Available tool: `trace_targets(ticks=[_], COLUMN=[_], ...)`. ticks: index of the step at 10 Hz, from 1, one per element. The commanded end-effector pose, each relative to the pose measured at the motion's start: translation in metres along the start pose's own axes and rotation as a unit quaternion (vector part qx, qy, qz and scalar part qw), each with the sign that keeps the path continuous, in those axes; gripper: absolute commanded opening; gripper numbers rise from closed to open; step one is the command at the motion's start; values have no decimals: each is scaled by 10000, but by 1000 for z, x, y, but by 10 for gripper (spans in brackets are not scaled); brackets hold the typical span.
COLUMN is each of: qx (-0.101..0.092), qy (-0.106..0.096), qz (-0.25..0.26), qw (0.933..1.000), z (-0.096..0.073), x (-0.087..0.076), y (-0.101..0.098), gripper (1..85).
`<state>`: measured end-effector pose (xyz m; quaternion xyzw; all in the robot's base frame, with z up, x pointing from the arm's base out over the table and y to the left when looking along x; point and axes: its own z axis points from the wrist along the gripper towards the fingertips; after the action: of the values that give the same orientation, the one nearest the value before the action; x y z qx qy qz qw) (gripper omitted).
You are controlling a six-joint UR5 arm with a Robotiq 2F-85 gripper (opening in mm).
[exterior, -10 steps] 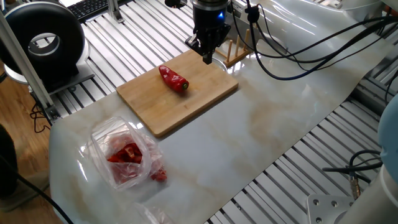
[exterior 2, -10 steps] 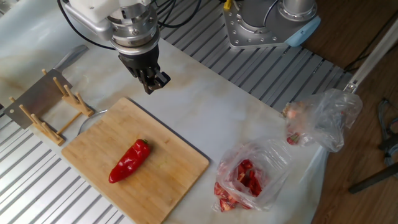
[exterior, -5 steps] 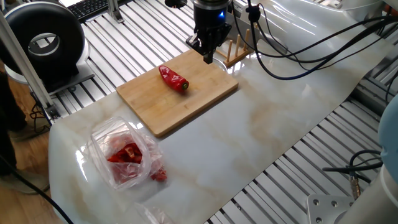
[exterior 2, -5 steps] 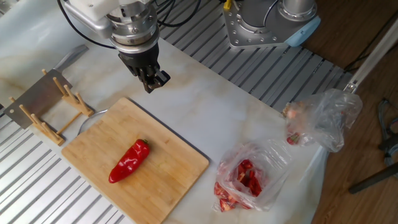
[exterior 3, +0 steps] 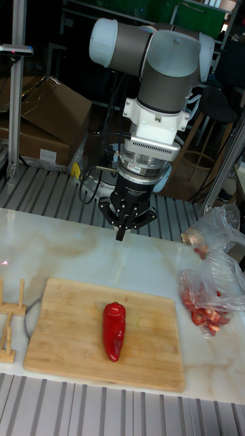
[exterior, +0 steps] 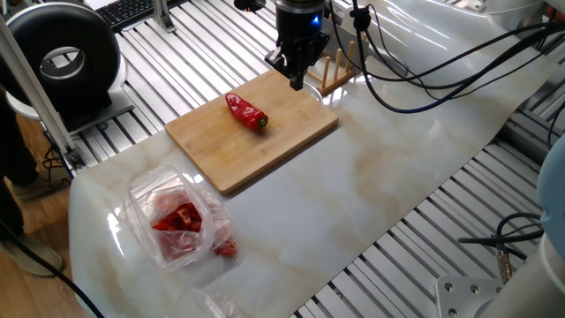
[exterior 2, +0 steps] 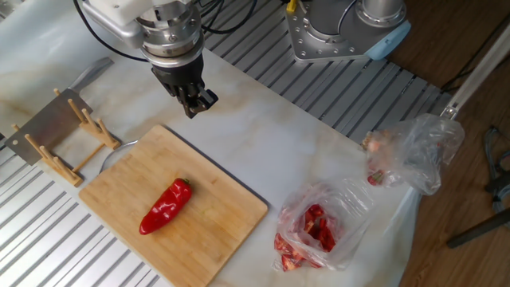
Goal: Chop the chili peppers
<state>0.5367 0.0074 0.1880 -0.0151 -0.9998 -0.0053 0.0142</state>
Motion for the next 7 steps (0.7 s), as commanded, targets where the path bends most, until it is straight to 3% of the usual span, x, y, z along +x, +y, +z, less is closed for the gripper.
trace_targets(ticks=[1,7], qx=[-58,-185], qy=[-9,-111], qz=[13,95], qw=[10000,9997], z=[-1,-1], x=[-1,-6], y=[3,10], gripper=[13,13])
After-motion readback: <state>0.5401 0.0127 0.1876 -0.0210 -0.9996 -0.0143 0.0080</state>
